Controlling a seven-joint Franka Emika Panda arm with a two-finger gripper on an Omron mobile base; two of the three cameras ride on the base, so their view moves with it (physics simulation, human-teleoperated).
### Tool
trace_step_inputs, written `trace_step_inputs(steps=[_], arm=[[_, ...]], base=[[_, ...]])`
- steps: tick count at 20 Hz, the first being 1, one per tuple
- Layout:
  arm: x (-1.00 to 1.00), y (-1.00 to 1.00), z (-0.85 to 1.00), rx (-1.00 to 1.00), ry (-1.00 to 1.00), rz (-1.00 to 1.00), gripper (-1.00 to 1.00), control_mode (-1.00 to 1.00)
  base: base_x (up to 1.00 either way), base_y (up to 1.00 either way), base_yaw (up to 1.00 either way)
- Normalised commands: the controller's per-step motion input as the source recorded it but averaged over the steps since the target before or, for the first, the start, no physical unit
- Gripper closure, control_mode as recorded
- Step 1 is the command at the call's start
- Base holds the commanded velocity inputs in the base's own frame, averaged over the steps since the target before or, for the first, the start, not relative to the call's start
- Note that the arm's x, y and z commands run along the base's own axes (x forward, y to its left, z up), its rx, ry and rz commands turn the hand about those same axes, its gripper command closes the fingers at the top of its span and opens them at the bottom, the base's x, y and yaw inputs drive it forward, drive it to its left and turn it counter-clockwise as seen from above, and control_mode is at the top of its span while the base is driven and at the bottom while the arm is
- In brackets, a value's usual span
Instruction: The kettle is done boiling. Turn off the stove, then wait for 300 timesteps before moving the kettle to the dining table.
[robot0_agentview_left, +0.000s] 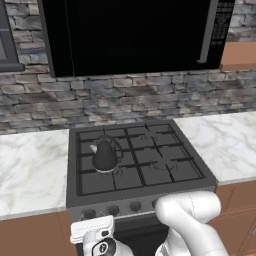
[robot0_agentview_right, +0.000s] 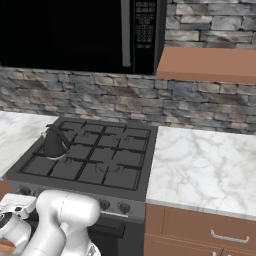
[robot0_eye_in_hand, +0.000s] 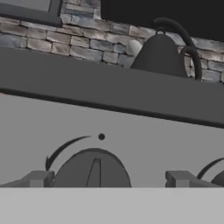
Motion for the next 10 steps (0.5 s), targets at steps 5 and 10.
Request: trace_step_inputs(steps=[5,10], arm=[[-0.42,0.33,0.00,0.00,0.00,0.00,-1.00,-1.00],[-0.31,0.34,0.00,0.00,0.00,0.00,-1.00,-1.00]], base=[[0.00,0.00,0.00],[0.00,0.00,0.00]])
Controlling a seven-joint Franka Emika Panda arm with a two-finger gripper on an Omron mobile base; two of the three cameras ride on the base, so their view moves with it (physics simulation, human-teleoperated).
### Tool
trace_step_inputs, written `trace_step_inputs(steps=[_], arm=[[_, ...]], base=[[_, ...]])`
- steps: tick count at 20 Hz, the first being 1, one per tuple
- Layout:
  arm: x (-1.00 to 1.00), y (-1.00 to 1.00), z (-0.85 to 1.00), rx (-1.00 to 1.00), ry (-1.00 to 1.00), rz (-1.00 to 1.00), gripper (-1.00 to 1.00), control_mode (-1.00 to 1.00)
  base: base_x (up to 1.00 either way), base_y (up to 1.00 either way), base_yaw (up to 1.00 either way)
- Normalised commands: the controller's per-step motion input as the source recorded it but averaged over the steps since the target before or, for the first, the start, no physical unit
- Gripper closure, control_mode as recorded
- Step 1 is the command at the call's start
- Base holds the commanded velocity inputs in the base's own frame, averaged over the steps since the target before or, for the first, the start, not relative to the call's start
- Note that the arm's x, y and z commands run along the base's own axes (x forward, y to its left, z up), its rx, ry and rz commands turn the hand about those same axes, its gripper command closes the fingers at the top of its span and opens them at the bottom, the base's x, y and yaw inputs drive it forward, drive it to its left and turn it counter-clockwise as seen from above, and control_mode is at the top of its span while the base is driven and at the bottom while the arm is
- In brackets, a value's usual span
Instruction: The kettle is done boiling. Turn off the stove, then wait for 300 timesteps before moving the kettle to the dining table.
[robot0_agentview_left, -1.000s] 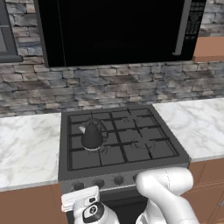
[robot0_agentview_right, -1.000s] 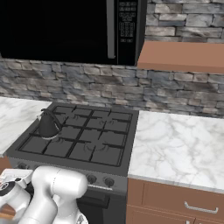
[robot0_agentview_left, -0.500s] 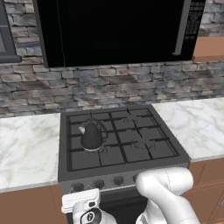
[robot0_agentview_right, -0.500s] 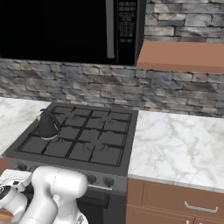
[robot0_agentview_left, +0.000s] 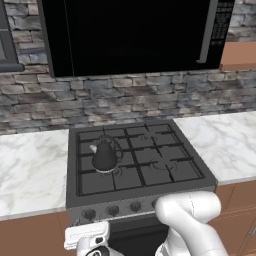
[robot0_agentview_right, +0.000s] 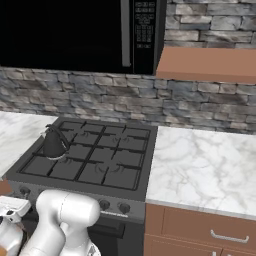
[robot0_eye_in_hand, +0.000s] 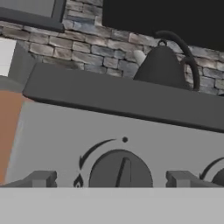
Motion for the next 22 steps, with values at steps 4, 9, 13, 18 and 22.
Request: trace_step_inputs(steps=[4,9,13,18,22], arm=[[-0.47,0.40,0.01,0.00,-0.01,0.03,-1.00,-1.00],[-0.64,0.33,0.08,0.00,-0.05,0.01,-1.00,-1.00],[-0.48,0.18,0.35,0.00,-0.03,0.00,-1.00,-1.00],[-0.11,0.00,0.63,0.03,0.02,-0.01,-1.00,-1.00],[-0.03,0.00,0.73,0.01,0.01,-0.02,-1.00,-1.00]], base=[[0.00,0.00,0.00],[0.00,0.00,0.00],[0.00,0.00,0.00],[0.00,0.00,0.00],[0.00,0.00,0.00]])
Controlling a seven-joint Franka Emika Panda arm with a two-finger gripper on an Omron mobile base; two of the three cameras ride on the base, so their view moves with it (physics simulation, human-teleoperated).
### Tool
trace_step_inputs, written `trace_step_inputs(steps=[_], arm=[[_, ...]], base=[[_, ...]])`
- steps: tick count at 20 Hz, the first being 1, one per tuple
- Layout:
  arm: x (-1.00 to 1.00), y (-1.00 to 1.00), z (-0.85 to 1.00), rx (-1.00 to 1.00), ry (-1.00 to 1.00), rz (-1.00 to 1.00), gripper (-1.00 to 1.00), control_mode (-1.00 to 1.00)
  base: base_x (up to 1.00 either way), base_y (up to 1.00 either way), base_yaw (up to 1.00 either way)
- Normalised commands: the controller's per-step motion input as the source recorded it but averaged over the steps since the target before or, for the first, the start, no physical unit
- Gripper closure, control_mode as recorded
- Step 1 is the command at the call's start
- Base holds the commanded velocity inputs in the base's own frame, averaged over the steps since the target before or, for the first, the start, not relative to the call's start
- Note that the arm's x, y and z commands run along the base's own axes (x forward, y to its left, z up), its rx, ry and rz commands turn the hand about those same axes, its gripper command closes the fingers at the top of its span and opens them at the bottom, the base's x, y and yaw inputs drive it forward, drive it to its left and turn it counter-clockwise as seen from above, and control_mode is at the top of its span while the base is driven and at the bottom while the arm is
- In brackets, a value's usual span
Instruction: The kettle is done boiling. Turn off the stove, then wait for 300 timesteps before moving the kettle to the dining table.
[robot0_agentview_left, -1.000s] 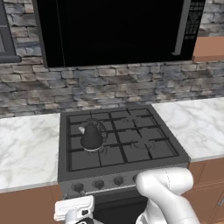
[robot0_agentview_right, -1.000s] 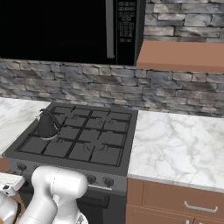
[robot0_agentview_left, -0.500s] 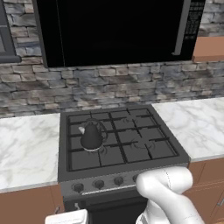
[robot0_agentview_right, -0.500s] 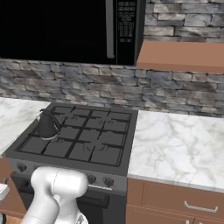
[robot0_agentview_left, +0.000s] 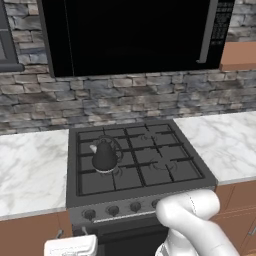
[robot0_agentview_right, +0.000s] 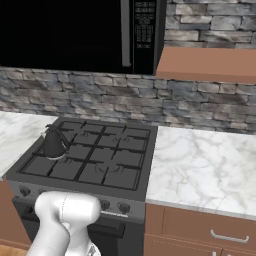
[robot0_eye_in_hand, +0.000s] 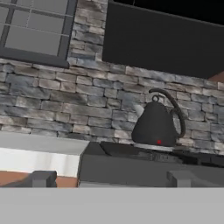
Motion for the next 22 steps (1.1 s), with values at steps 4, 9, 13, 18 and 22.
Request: trace_step_inputs(steps=[4,9,13,18,22], arm=[[-0.07,0.00,0.70,0.00,0.01,-0.02,-1.00,-1.00],[-0.05,0.00,0.66,0.01,0.03,0.00,-1.00,-1.00],[0.00,0.00,0.67,0.03,0.09,0.00,-1.00,-1.00],[0.00,-0.01,0.65,0.05,0.13,0.01,-1.00,-1.00],[-0.01,-0.07,0.49,0.07,0.15,0.06,-1.00,-1.00]], base=[[0.00,0.00,0.00],[0.00,0.00,0.00],[0.00,0.00,0.00],[0.00,0.00,0.00],[0.00,0.00,0.00]])
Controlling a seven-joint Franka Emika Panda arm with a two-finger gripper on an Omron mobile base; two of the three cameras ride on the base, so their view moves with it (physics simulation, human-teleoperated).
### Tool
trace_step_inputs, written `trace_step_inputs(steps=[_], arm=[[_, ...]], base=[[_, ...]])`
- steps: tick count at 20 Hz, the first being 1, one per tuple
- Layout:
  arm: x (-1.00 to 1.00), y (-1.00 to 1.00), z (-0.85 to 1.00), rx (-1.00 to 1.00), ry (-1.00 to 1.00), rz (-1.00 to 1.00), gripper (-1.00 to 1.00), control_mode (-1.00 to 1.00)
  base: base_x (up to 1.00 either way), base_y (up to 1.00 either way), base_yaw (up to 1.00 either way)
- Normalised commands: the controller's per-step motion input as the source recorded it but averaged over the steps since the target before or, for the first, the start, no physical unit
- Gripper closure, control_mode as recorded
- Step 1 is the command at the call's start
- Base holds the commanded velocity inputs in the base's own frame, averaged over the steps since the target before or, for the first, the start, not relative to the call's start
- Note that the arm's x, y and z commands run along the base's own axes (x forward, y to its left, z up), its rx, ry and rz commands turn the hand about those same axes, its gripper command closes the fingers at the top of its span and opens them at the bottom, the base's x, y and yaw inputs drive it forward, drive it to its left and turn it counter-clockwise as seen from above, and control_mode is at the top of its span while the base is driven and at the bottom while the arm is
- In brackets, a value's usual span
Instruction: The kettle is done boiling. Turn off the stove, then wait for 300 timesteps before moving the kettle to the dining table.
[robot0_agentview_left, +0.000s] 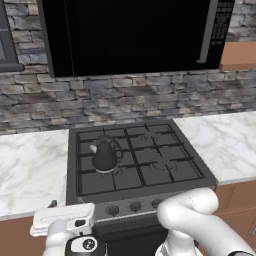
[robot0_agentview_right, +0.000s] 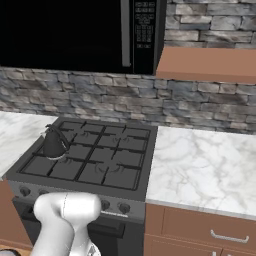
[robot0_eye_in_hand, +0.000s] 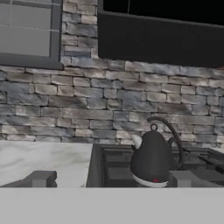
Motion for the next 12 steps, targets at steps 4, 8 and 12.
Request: trace_step_inputs(steps=[4,8,12], arm=[[0.00,-0.12,0.42,0.08,0.18,0.09,-1.00,-1.00],[0.00,-0.14,0.42,0.09,0.21,0.11,-1.00,-1.00],[0.00,-0.18,0.44,0.10,0.24,0.11,-1.00,-1.00]], base=[[0.00,0.00,0.00],[0.00,0.00,0.00],[0.00,0.00,0.00]])
